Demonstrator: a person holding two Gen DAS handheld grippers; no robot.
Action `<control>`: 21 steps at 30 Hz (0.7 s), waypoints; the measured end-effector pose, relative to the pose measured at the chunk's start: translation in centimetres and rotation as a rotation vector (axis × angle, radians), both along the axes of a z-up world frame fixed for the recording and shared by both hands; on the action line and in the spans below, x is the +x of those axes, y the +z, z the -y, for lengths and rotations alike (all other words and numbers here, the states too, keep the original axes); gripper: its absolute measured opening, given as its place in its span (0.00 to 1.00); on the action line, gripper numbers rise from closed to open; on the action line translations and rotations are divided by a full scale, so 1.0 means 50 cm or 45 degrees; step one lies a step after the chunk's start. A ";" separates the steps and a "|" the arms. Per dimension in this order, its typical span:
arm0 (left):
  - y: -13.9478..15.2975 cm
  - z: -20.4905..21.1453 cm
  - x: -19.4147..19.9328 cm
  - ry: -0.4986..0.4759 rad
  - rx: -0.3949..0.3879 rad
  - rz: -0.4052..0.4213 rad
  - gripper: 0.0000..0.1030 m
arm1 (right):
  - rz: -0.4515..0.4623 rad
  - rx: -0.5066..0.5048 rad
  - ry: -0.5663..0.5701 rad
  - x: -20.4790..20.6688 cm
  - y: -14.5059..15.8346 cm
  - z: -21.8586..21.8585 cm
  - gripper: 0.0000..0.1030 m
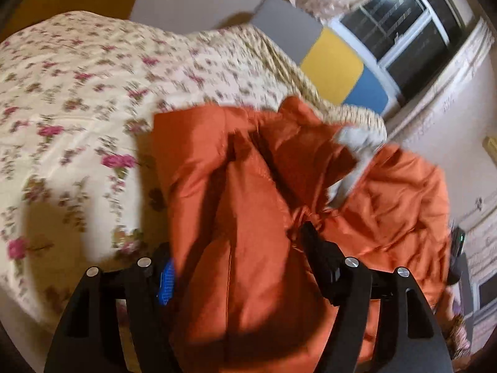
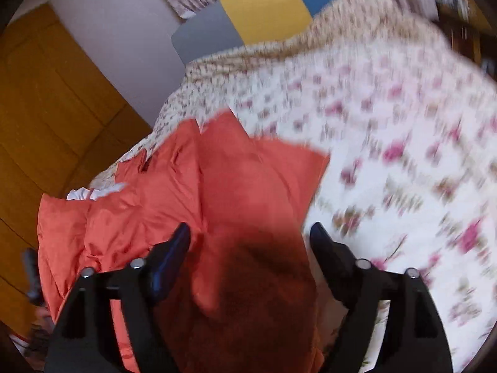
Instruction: Fold large clothes
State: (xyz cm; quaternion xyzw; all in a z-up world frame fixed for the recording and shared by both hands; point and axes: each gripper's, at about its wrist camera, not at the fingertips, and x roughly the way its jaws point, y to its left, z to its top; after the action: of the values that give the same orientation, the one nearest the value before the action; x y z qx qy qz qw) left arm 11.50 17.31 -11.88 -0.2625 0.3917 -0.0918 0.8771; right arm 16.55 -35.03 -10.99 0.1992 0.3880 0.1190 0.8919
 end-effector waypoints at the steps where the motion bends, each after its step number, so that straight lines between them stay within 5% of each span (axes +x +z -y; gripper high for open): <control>1: 0.016 -0.007 -0.011 0.030 -0.025 0.036 0.77 | 0.031 -0.026 0.001 -0.002 0.015 -0.007 0.79; 6: 0.074 0.004 -0.015 0.062 0.054 0.179 0.91 | 0.052 -0.157 0.078 0.036 0.054 -0.076 0.91; 10: 0.102 0.054 0.039 -0.073 0.300 0.260 0.97 | -0.034 -0.267 0.092 0.096 0.021 -0.113 0.92; 13: 0.080 0.087 0.112 -0.166 0.499 0.206 0.97 | -0.068 -0.199 0.084 0.104 -0.005 -0.104 0.81; 14: 0.064 0.090 0.137 -0.184 0.499 0.164 0.95 | -0.062 -0.193 0.082 0.106 -0.007 -0.104 0.69; 17: 0.041 0.083 0.148 -0.179 0.384 0.145 0.65 | -0.026 -0.183 0.063 0.095 -0.005 -0.102 0.33; 18: 0.039 0.081 0.147 -0.173 0.347 0.148 0.47 | -0.011 -0.175 0.060 0.085 -0.001 -0.099 0.24; 21: 0.053 0.059 0.124 -0.119 0.196 0.175 0.28 | 0.032 -0.145 0.048 0.062 0.028 -0.090 0.16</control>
State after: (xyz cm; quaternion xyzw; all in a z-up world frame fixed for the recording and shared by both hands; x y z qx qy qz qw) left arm 17.72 14.36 -9.22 -0.1687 0.3483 -0.1201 0.9142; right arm 19.65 -30.53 -9.59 0.1393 0.3865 0.1162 0.9043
